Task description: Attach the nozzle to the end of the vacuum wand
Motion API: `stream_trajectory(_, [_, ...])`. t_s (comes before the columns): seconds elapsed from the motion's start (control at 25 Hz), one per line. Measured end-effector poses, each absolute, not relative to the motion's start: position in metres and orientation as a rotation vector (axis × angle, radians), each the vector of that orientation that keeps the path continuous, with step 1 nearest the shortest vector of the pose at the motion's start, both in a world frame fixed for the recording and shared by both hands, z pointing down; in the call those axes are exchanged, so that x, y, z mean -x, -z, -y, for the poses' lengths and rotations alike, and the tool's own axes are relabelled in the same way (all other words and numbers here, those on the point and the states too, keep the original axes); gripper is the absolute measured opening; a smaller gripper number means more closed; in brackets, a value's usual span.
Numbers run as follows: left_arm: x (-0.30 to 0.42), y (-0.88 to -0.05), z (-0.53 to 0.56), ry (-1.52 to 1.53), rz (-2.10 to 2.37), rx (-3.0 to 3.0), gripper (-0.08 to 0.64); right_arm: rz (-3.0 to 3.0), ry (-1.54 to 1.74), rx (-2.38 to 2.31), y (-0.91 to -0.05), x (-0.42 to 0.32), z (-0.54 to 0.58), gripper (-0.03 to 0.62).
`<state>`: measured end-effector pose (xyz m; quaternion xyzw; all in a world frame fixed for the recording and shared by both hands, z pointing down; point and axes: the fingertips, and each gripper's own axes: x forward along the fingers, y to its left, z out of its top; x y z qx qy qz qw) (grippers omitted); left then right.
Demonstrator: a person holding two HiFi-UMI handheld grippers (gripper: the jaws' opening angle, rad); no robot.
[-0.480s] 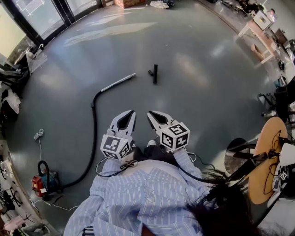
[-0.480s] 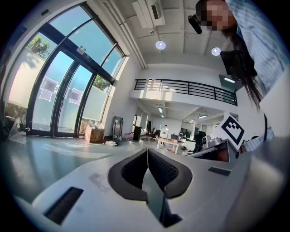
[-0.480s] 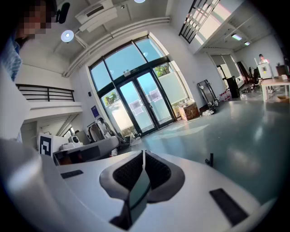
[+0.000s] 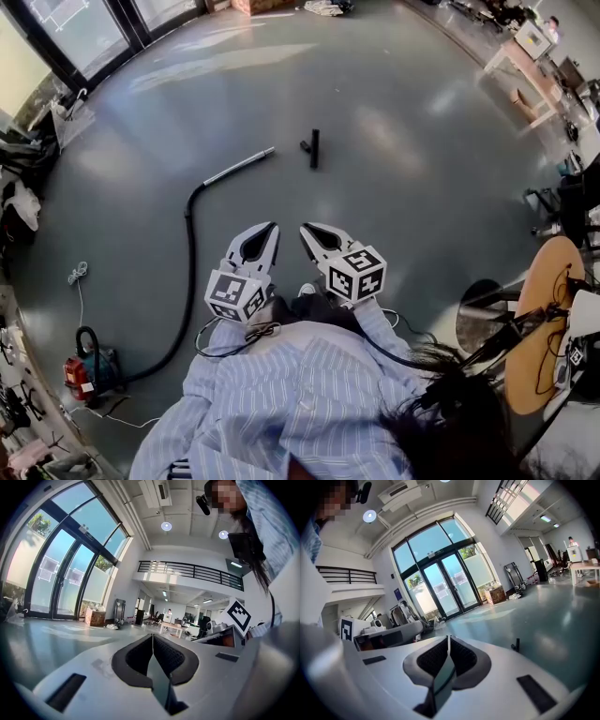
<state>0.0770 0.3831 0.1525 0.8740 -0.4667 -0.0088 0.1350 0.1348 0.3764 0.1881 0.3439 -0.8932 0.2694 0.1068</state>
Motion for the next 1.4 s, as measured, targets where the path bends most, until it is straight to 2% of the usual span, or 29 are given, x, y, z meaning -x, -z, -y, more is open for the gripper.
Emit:
stream_trajectory(0.48, [-0.098,-0.163,-0.383,0.030,1.377,-2.484,0.008,2.678,-0.810,-0.963,-0.193,-0.160,-0.377,0.021])
stream_trajectory(0.8, [-0.071,-0.175,-0.370,0.067,1.419,-2.397,0.007,2.633,-0.823,-0.964,-0.211,-0.152,-0.362,0.021])
stream_trajectory(1.12, [-0.047,-0.194,-0.292,0.034,1.380,-2.433,0.008,2.574,-0.883,-1.019,-0.234,-0.138,-0.291,0.021])
stream_trajectory(1.4, [0.009,-0.200,-0.178,0.002,1.316,-2.450,0.008,2.534,-0.951,-1.044,-0.243,-0.084,-0.182,0.021])
